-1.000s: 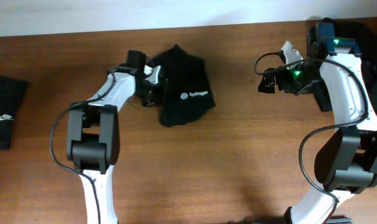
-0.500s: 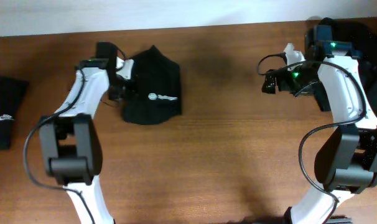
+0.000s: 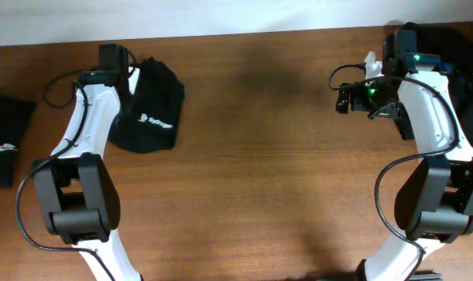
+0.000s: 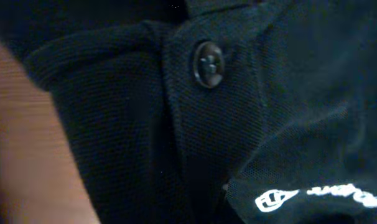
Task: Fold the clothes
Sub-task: 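Carry the black shirt leftward to the table's left edge with the left gripper, then lower the shirt onto the left-edge pile and open the left gripper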
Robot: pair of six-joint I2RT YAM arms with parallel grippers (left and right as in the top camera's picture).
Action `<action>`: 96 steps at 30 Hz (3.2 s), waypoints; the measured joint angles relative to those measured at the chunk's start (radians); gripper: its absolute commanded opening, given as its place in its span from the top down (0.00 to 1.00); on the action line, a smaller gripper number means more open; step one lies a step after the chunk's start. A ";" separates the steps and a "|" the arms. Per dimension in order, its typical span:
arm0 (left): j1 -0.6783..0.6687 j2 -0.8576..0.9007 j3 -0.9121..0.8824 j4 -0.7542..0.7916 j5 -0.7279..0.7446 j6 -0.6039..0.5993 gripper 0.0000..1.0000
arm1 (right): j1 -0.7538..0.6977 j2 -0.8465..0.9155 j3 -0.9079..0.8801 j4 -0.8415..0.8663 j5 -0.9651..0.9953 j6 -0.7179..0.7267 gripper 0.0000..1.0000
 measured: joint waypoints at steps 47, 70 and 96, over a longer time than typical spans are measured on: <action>0.728 0.000 0.000 0.361 0.014 0.249 0.01 | 0.000 0.000 0.000 0.000 0.003 0.004 0.01; 0.691 -0.115 0.003 0.365 0.356 0.105 0.90 | 0.000 0.000 0.000 0.000 0.003 0.007 0.01; 0.633 0.229 0.042 0.369 0.562 -0.041 0.75 | 0.000 0.000 0.000 0.000 0.003 0.011 0.01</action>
